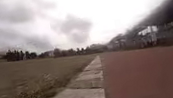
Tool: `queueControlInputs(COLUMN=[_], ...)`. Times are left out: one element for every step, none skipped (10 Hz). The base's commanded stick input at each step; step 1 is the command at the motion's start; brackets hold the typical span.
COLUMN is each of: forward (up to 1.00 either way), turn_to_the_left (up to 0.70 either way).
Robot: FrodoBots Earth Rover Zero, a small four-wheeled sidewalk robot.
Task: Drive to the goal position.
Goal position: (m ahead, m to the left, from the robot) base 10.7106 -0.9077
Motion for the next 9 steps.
queueControlInputs(forward=[1.00, 1.00, 1.00, 1.00, 1.00, 1.00, 1.00, 1.00, 1.00], turn_to_the_left=[-0.22, -0.40, -0.40, -0.40, -0.40, -0.40, -0.40, -0.40, -0.40])
